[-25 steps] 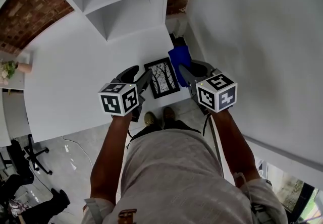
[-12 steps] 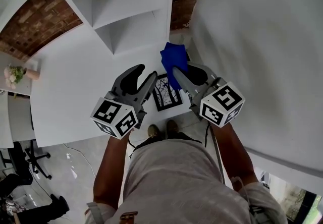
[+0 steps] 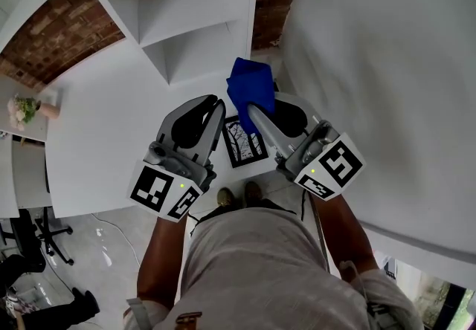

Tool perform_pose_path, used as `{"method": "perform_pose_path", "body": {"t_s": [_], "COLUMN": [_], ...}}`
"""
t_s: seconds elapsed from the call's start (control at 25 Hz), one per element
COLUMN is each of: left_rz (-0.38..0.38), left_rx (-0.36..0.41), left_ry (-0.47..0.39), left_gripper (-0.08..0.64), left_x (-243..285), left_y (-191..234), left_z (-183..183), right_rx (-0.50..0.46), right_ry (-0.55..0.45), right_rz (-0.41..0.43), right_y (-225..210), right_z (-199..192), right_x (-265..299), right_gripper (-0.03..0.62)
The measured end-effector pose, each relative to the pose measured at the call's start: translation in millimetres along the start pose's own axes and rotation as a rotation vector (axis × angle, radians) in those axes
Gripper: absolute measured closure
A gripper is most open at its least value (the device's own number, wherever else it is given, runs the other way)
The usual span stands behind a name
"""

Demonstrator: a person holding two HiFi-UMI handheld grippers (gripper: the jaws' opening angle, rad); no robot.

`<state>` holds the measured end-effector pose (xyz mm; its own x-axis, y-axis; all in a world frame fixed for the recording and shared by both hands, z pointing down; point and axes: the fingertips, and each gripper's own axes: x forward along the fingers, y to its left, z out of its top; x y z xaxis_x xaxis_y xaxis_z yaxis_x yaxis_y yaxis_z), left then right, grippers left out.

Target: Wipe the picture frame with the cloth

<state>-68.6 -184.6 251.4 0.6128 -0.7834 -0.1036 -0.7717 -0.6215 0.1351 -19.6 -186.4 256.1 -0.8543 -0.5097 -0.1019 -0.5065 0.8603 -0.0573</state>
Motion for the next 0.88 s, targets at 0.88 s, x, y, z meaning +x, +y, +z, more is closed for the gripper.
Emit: {"method": "perform_pose_path", "body": {"t_s": [0.88], "left_rz": [0.005], "left_rx": [0.021], "left_ry": [-0.023], "left_gripper": [0.560], "left_x": [-0.5], "left_y": [-5.8], "left_z": [6.6], "right_rx": [-0.052], "right_ry": [-0.062], "right_rz": [0.013], "right_y": [8.5], "right_z": [5.3], "right_x": [-2.4], "right_gripper": [0.545]}}
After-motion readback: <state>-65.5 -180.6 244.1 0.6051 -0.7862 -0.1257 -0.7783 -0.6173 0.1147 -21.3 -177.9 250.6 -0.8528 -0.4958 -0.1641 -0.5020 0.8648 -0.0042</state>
